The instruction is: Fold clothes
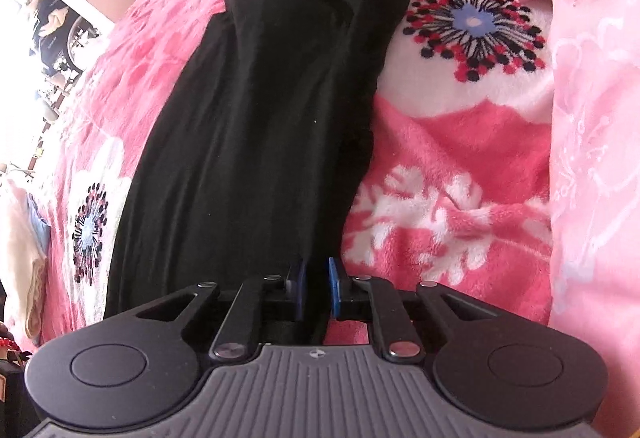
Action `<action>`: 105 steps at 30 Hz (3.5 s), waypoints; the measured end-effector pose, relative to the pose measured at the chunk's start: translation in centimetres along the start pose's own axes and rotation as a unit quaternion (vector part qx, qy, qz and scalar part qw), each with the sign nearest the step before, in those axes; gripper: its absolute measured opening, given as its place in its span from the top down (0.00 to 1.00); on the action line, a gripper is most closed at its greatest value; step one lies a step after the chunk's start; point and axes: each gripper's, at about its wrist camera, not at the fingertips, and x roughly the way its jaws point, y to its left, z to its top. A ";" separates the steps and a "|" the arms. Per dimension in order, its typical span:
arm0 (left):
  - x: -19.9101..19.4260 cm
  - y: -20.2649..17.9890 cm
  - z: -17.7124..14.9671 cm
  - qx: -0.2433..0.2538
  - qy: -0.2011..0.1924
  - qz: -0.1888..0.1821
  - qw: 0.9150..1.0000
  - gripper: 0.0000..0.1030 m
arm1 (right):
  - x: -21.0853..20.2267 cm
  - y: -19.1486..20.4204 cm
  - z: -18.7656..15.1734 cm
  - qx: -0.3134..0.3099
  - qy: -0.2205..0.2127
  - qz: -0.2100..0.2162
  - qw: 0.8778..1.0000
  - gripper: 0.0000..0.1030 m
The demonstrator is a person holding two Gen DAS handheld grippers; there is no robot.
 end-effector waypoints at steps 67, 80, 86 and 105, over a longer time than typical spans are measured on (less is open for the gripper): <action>0.9 2.0 0.5 -0.043 0.001 -0.034 0.998 0.85 | -0.1 2.4 -5.9 -0.095 0.158 -0.032 0.982 0.99; 1.7 2.1 1.0 -0.054 0.001 -0.040 0.998 0.84 | -0.2 7.0 -3.5 -0.239 0.121 -0.065 0.961 0.95; -0.3 2.9 1.4 -0.072 0.006 -0.048 0.996 0.82 | -0.5 5.6 -2.1 -0.224 0.131 -0.099 0.961 0.95; -2.5 13.8 4.5 -0.229 -0.089 0.053 0.968 0.80 | 6.5 -1.7 20.4 0.035 -0.162 -0.094 0.982 0.61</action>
